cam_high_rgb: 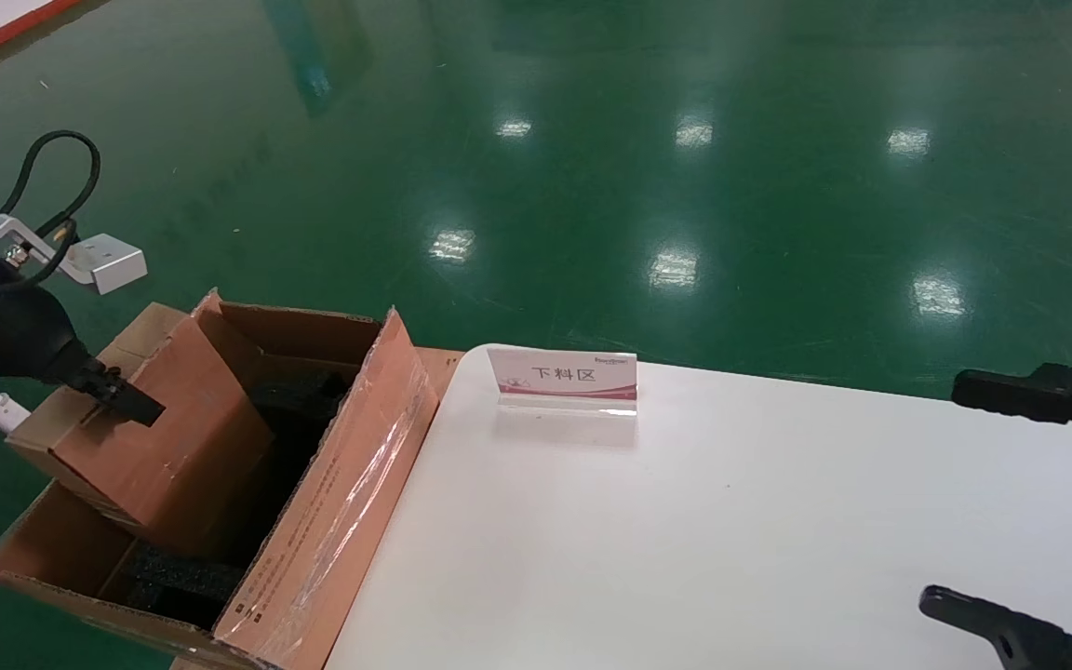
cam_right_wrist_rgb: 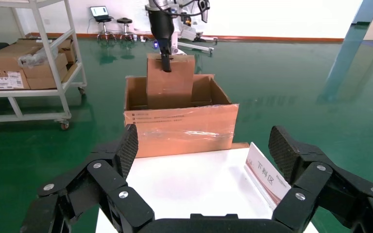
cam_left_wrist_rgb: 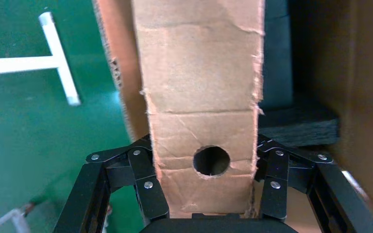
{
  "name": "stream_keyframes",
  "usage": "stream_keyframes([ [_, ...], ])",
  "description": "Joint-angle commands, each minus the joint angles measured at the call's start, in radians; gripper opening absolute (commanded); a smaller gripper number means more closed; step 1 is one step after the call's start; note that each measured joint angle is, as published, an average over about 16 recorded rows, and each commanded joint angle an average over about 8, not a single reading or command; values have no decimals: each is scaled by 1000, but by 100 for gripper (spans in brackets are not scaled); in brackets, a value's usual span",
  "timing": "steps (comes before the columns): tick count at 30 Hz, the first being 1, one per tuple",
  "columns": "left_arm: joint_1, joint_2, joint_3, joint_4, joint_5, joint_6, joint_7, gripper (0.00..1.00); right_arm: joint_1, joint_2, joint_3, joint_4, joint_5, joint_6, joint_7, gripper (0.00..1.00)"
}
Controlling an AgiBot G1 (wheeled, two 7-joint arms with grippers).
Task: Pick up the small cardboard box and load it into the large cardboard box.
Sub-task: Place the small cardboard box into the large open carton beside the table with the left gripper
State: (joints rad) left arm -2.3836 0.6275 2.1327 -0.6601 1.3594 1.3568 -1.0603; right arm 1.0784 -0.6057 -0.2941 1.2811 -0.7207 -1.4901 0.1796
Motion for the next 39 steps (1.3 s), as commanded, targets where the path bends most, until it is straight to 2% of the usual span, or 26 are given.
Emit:
stream_keyframes([
  [1,12,4,6,7,10,-12,-1,0,0,0,0,0,0,0,0,100],
  [22,80,16,31,-9,61,-112,-55,0,0,1,-1,0,1,1,-1,100],
  [39,116,40,65,-33,137,-180,-141,0,0,1,-2,0,2,1,-1,100],
])
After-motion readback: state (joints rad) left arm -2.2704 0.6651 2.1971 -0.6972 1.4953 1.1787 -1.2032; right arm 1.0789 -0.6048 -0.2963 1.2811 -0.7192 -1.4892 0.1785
